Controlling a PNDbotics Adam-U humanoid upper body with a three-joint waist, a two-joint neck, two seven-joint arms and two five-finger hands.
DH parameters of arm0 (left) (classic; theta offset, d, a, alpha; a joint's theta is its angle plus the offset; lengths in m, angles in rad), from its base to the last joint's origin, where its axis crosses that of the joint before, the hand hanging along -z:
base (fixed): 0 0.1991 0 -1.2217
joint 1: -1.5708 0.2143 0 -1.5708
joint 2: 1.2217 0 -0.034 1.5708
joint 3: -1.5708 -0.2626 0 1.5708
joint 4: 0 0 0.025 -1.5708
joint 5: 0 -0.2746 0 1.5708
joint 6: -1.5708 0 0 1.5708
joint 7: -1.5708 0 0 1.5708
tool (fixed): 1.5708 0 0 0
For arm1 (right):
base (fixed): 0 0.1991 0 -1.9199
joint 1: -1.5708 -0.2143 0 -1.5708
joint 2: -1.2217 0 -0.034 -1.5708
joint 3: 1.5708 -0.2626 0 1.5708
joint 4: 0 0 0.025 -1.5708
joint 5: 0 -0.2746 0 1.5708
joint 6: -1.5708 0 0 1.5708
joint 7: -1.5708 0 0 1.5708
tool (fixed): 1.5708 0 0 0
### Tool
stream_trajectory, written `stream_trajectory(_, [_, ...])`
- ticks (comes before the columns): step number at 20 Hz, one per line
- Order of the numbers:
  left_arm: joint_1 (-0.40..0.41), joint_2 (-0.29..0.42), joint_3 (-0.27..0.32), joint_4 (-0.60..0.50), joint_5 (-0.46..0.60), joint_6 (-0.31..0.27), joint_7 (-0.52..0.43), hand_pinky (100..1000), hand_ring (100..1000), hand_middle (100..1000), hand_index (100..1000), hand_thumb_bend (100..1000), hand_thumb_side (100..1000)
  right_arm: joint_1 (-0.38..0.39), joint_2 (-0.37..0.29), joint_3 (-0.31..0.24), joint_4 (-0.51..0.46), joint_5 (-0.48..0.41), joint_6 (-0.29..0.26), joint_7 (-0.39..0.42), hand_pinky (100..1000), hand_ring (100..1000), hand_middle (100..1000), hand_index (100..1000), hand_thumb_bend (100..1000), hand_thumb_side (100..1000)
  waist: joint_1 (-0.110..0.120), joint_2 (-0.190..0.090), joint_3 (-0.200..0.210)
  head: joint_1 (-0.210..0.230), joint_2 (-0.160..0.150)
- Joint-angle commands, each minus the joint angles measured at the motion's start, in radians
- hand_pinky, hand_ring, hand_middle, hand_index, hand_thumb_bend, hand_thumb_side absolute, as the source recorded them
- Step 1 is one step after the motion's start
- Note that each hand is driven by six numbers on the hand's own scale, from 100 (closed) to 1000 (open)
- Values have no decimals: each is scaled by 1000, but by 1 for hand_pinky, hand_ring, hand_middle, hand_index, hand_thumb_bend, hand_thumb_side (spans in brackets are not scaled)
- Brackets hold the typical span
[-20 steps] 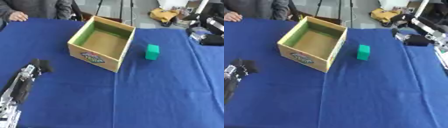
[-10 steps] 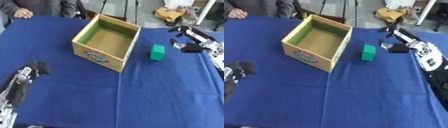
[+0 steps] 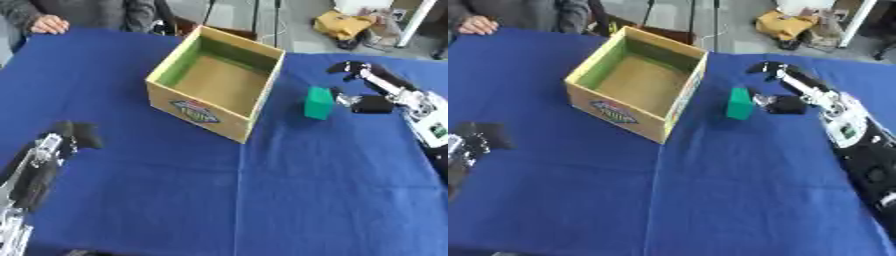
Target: Pick up objects on the table and place them in the box.
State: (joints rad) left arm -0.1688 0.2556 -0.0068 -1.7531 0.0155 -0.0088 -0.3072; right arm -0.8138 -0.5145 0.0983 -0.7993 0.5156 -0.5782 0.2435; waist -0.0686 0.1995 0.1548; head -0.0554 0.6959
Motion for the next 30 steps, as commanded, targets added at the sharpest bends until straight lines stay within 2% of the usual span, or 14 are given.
stream_trajectory(1, [-15, 19, -4, -13, 3, -3, -7, 861, 651, 572, 764, 379, 955, -21, -14, -11, 1, 10, -6, -17, 823, 962, 871, 896, 100, 716, 7, -11, 2, 1, -14])
stream_trajectory(3, [-15, 19, -4, -13, 2, -4, -8, 861, 650, 571, 764, 378, 956, -20, -11, -11, 6, 13, -8, -23, 820, 960, 868, 894, 100, 748, 7, -10, 3, 0, -15])
stream_trajectory(6, [-15, 19, -4, -13, 2, -5, -10, 861, 650, 571, 764, 377, 958, -20, -8, -11, 9, 22, -10, -35, 813, 953, 861, 891, 173, 785, 7, -8, 5, 1, -17])
stream_trajectory(10, [-15, 19, -5, -12, 2, -5, -12, 861, 650, 571, 764, 376, 959, -18, -4, -8, 11, 39, -13, -45, 810, 950, 857, 891, 218, 817, 6, -5, 6, 3, -20])
stream_trajectory(23, [-18, 22, -8, -12, 2, -6, -17, 861, 651, 572, 764, 372, 965, -17, -8, -13, 29, 61, -10, -58, 806, 948, 859, 896, 252, 855, 5, 6, 16, 4, -32])
stream_trajectory(30, [-19, 23, -10, -12, 1, -6, -20, 861, 652, 572, 764, 371, 969, -11, -14, -18, 47, 68, -12, -37, 798, 936, 841, 904, 333, 855, 4, 11, 19, 8, -36])
